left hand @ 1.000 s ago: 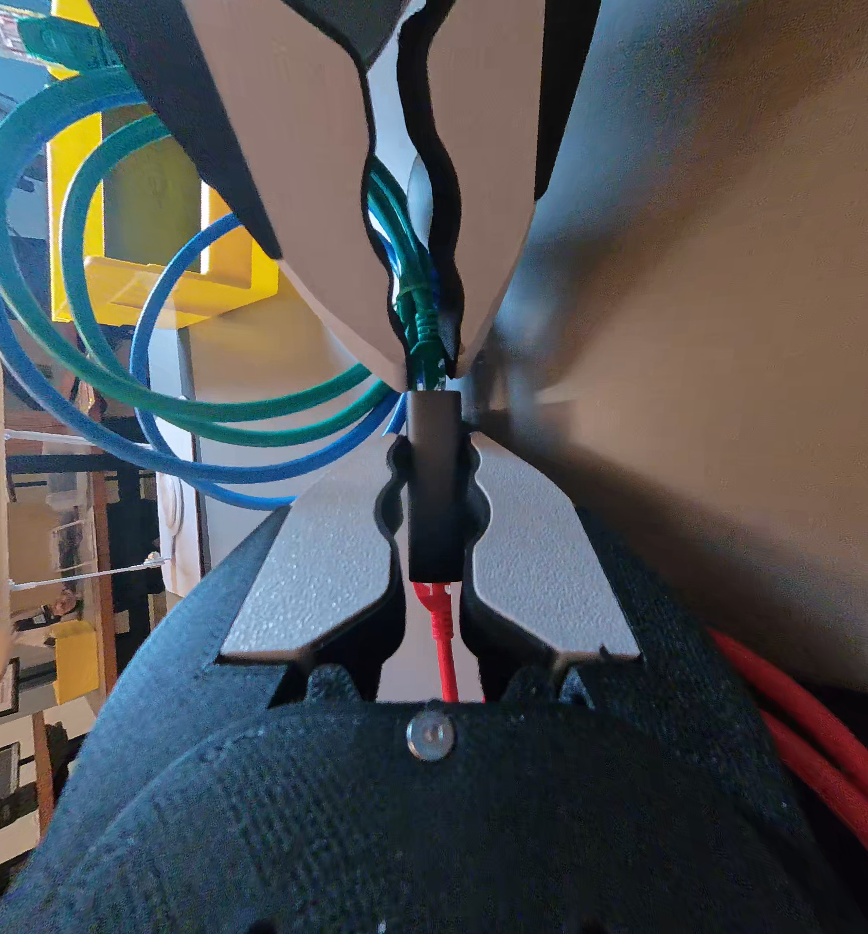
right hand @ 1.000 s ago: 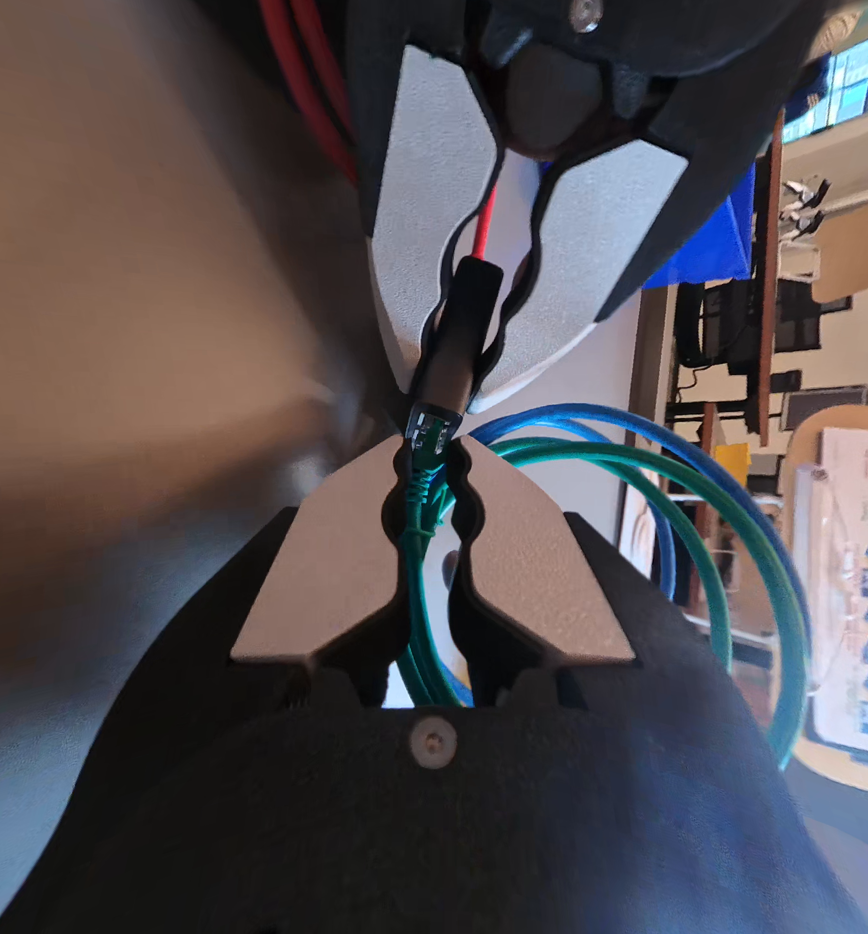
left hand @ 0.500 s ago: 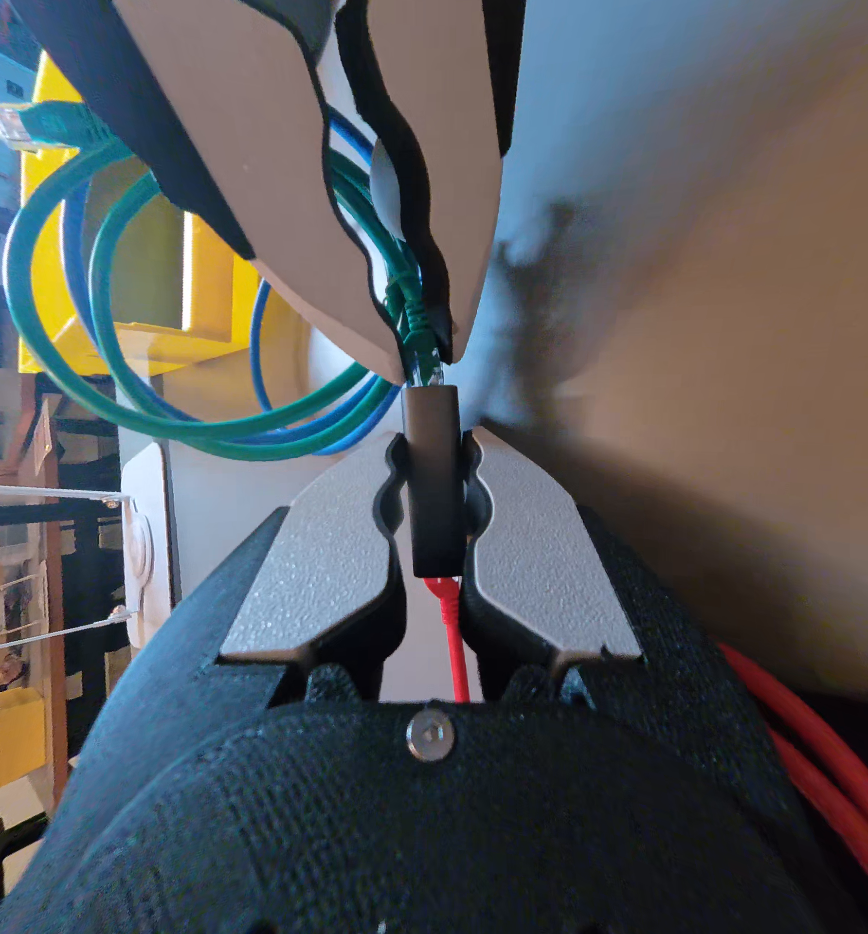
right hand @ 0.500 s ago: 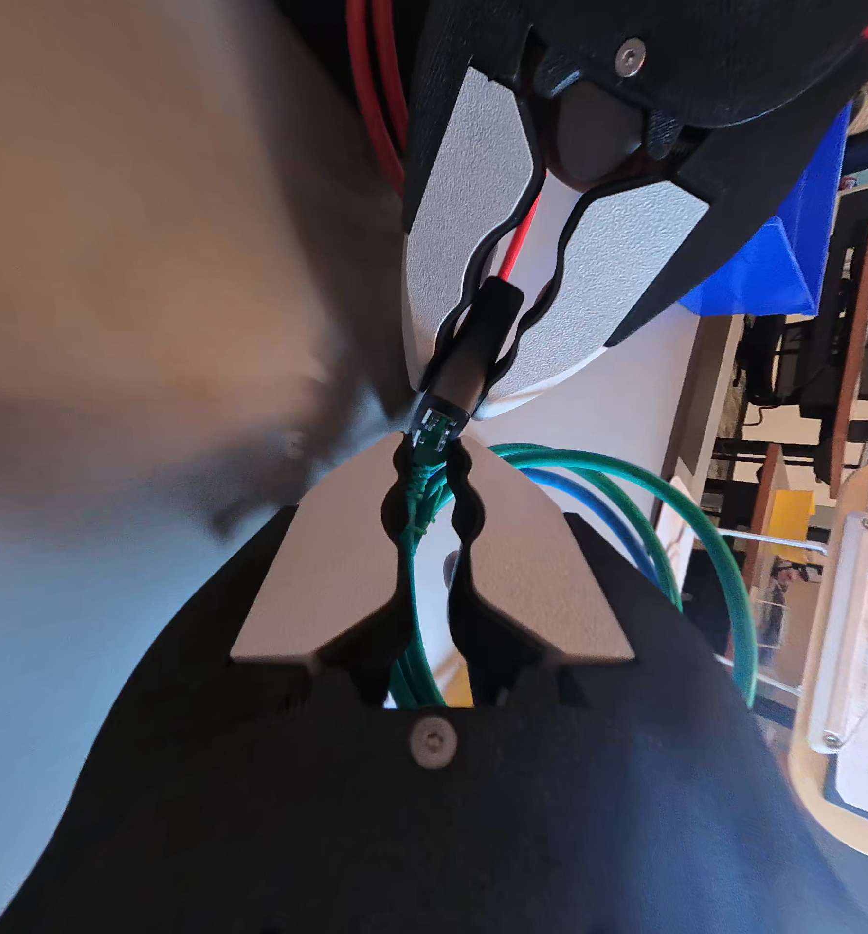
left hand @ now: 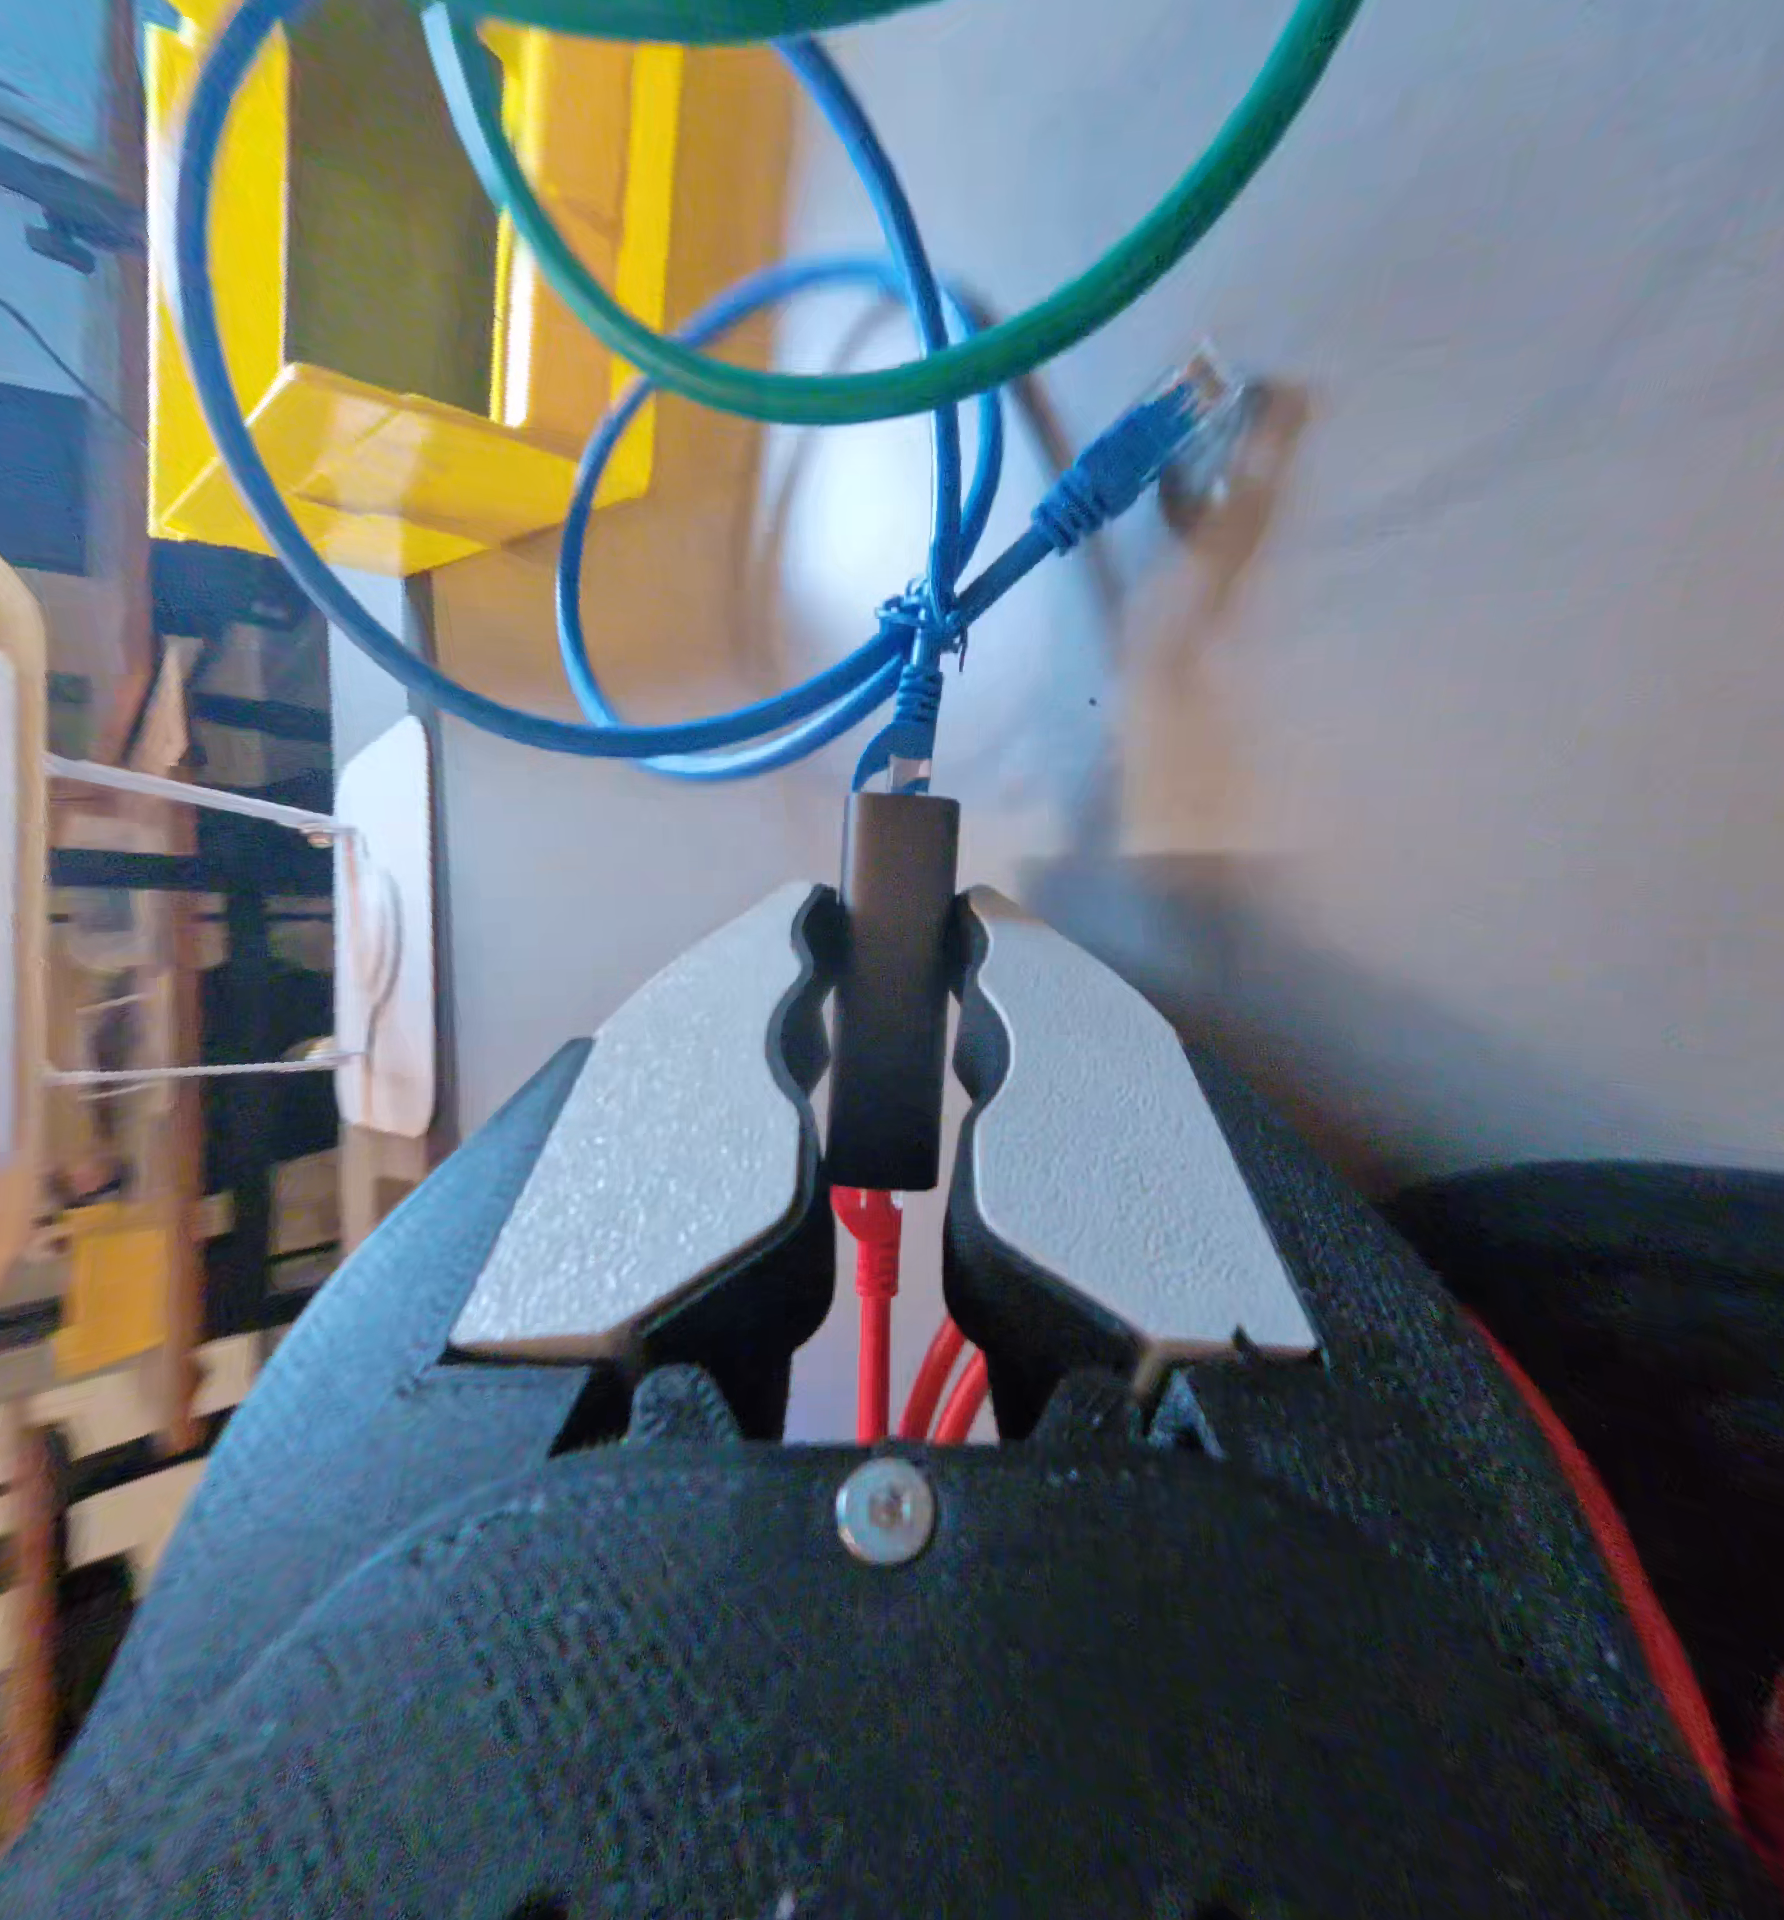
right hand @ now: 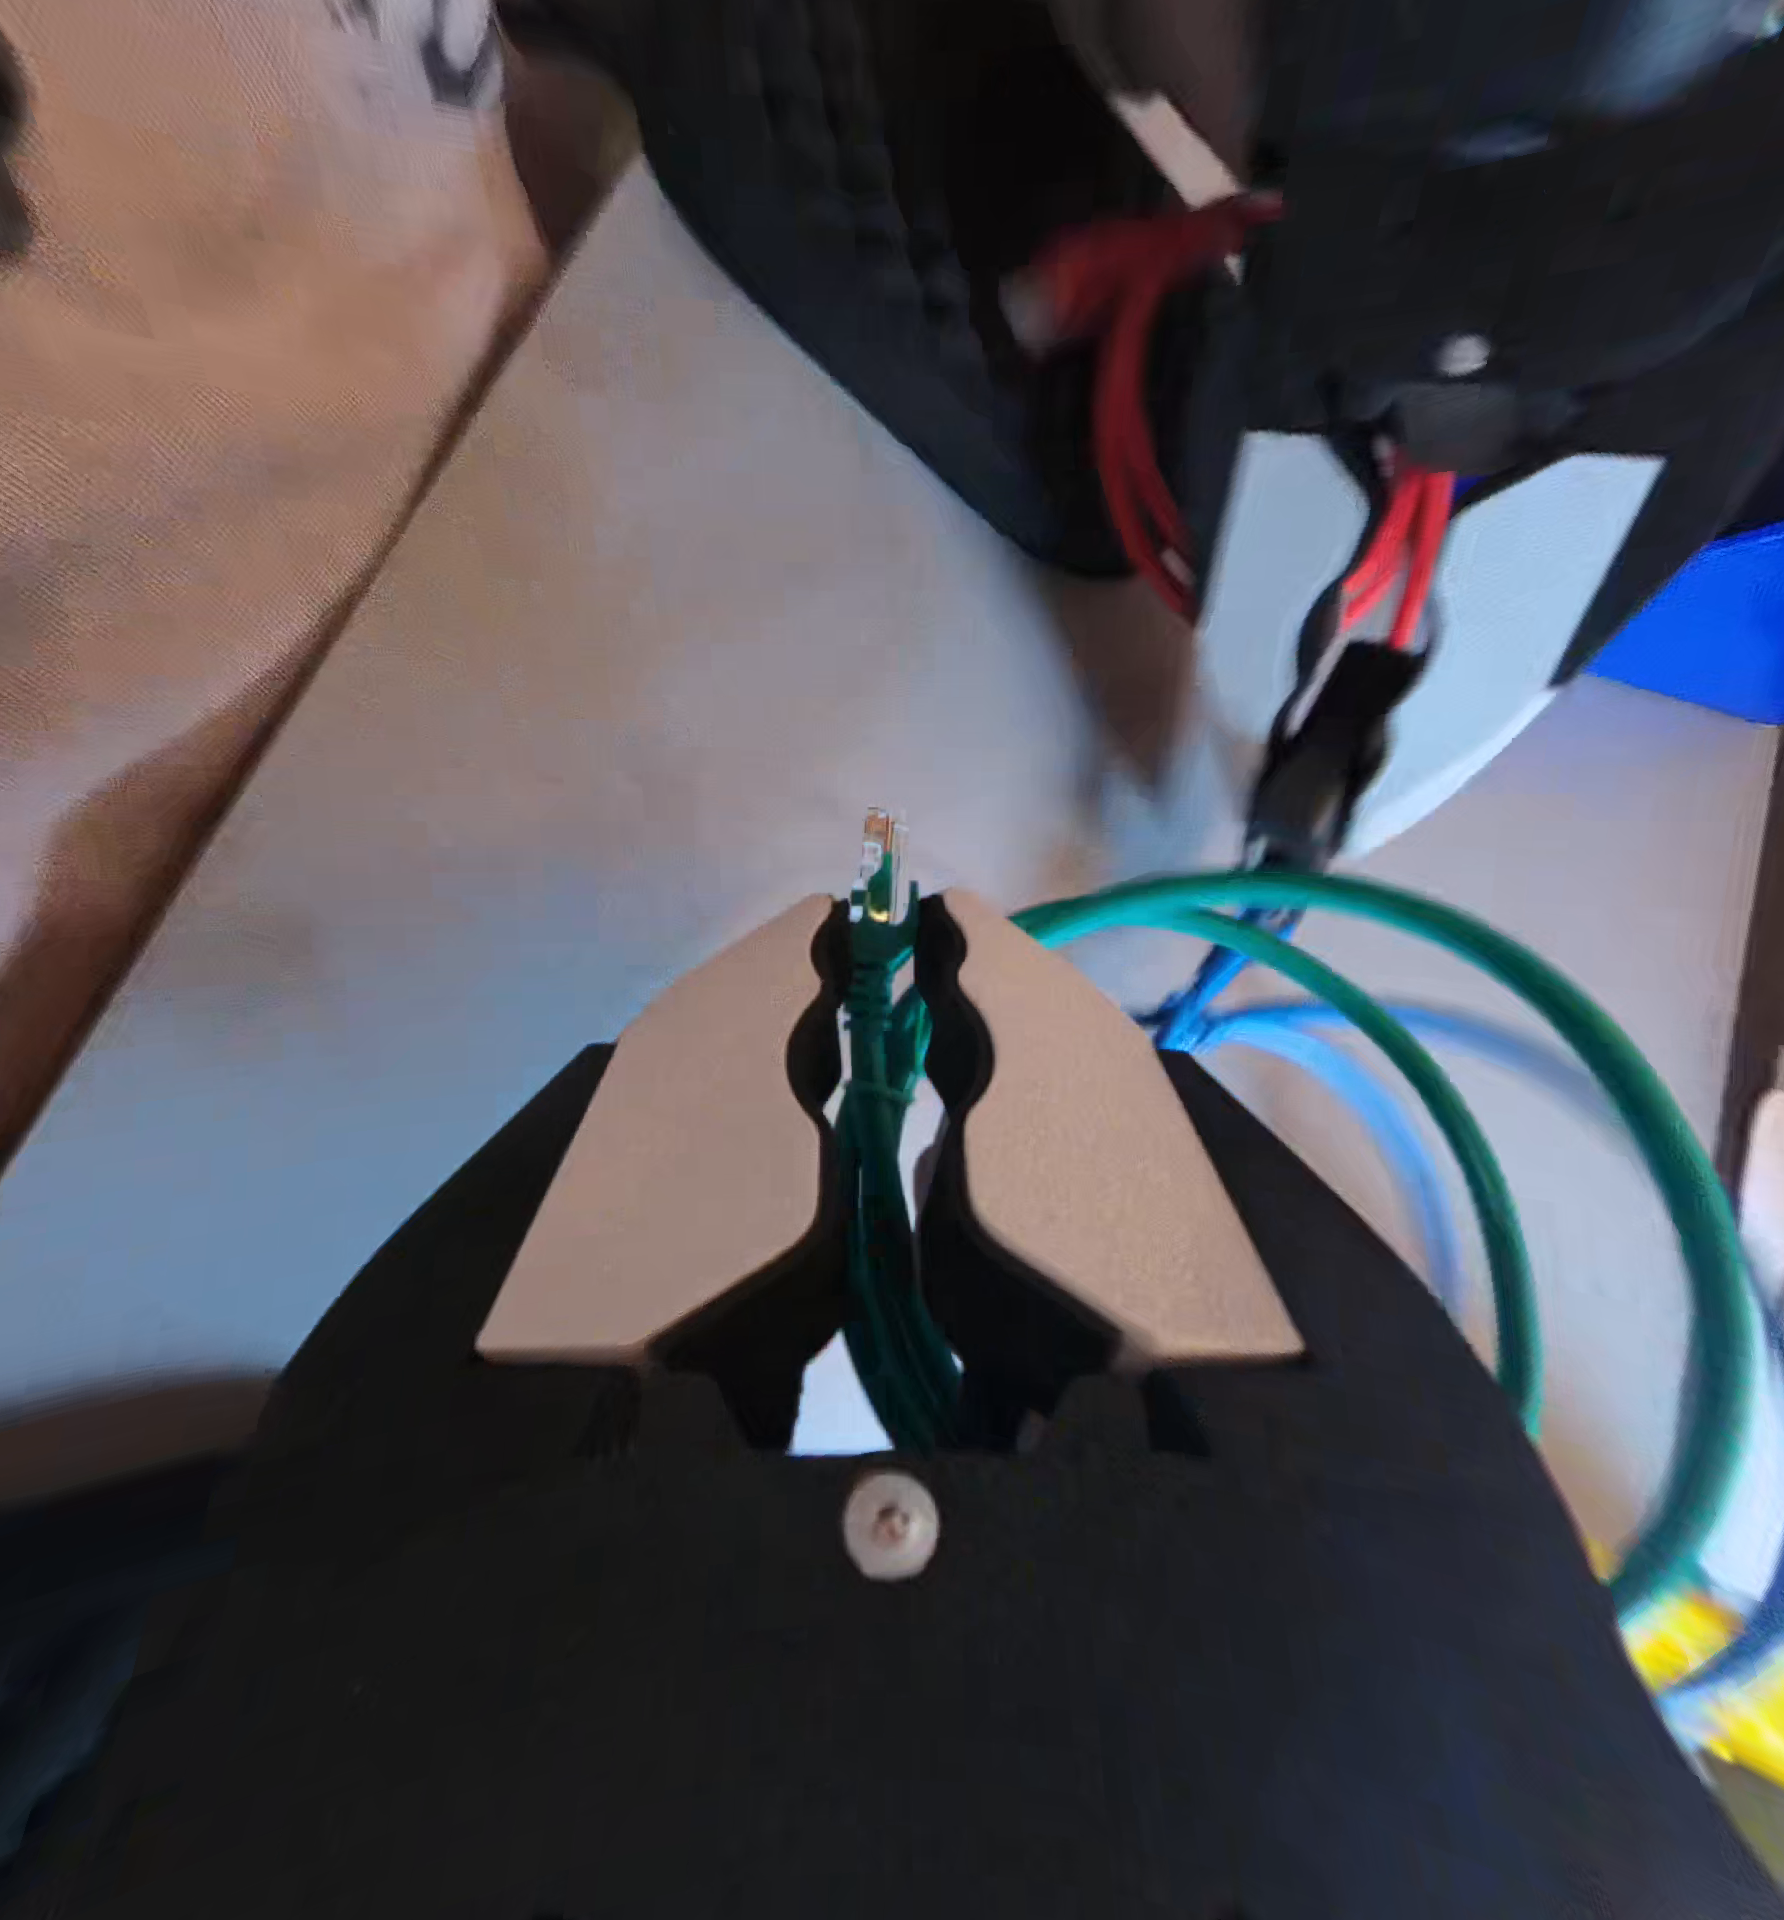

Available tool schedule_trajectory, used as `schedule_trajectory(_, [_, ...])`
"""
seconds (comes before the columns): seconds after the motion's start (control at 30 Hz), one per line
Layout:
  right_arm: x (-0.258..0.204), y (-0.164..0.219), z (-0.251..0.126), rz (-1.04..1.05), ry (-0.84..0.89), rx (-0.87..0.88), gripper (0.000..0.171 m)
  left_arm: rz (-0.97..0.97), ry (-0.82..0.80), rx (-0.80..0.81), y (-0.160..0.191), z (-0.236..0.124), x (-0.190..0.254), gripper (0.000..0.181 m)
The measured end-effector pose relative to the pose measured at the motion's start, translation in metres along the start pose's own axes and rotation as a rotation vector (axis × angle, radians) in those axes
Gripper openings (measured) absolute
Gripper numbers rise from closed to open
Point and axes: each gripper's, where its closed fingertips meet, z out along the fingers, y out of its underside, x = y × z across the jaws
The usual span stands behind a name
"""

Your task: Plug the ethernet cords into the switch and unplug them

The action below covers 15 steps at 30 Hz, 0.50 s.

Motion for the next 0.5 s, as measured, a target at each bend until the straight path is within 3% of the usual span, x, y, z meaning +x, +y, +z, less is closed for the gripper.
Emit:
schedule_trajectory(0.07, [0.008,0.014,-0.009,-0.069,0.155,-0.066,0.013,-0.090,-0.021,0.134,-0.012,-0.025,-0.012,0.021])
schedule_trajectory(0.1, [0.015,0.017,-0.018,-0.006,0.171,-0.060,0.013,-0.102,-0.034,0.164,-0.024,-0.033,-0.018,0.021])
schedule_trajectory(0.17, [0.037,0.012,-0.043,0.058,0.242,-0.026,0.013,-0.107,-0.086,0.166,-0.034,-0.040,-0.032,0.021])
schedule_trajectory(0.33, [0.085,0.015,-0.106,0.163,0.398,0.004,0.013,-0.148,-0.112,0.127,-0.016,-0.039,-0.032,0.021])
schedule_trajectory(0.5, [0.143,0.090,-0.124,0.393,0.490,-0.131,0.013,-0.170,-0.129,0.081,-0.002,-0.030,-0.031,0.021])
